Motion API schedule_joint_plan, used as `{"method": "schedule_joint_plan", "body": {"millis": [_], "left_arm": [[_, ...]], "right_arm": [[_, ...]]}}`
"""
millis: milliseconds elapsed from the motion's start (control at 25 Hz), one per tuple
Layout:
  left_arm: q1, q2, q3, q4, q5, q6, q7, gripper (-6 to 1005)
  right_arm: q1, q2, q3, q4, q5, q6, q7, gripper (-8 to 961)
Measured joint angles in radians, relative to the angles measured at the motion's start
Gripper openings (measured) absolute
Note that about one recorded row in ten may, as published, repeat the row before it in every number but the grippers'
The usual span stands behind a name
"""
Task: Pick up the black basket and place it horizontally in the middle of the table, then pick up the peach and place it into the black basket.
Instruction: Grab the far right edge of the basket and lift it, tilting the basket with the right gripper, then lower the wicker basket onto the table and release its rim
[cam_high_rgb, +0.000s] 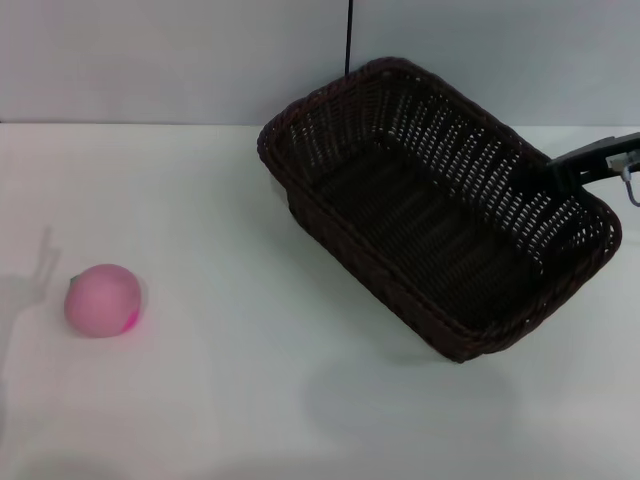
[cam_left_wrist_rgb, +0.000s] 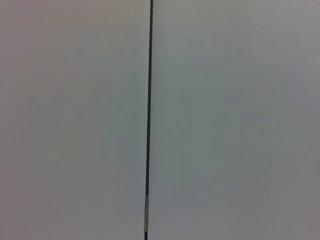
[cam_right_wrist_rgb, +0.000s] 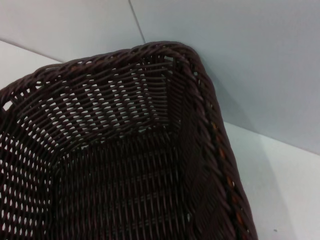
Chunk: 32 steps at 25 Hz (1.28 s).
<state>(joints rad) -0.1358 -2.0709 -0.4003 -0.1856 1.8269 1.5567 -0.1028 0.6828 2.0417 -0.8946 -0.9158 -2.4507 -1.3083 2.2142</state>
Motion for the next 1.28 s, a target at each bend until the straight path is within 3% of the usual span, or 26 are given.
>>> {"method": "schedule_joint_plan", "body": {"millis": [80,320,440,480,720,1040,1280], "left_arm": [[0.0,0.0,0.0,0.0,0.0,0.0,0.0,808],[-0.001,0.001,-0.003,0.002,0.0,0.001,0.0,804],[0.004,0.002,-0.006,0.003,-0.005,0.006,0.0,802],[0.005,0.002,-0.006,0.003,-0.005,0.007,0.0,801],[0.021,0.002,-0.008,0.004,-0.006,0.017,0.0,797],[0.026,0.002,-0.007,0.004,-0.006,0.017,0.0,791],[0.034,0.001,-0.005,0.005,-0.006,0.017,0.0,787]], "right_arm": [[0.0,0.003,-0.003,-0.001,0.003,0.003,-0.016,284],[-0.024,0.012,-0.044,-0.092,0.003,-0.035,-0.038,164],[-0.056,0.021,-0.102,-0.202,-0.001,-0.107,-0.063,164],[-0.086,0.023,-0.15,-0.301,-0.005,-0.161,-0.077,164],[-0.129,0.024,-0.211,-0.512,-0.004,-0.345,-0.198,164],[-0.133,0.027,-0.21,-0.58,0.009,-0.427,-0.42,164],[-0.176,0.032,-0.198,-0.551,0.185,-0.417,-0.707,163]]}}
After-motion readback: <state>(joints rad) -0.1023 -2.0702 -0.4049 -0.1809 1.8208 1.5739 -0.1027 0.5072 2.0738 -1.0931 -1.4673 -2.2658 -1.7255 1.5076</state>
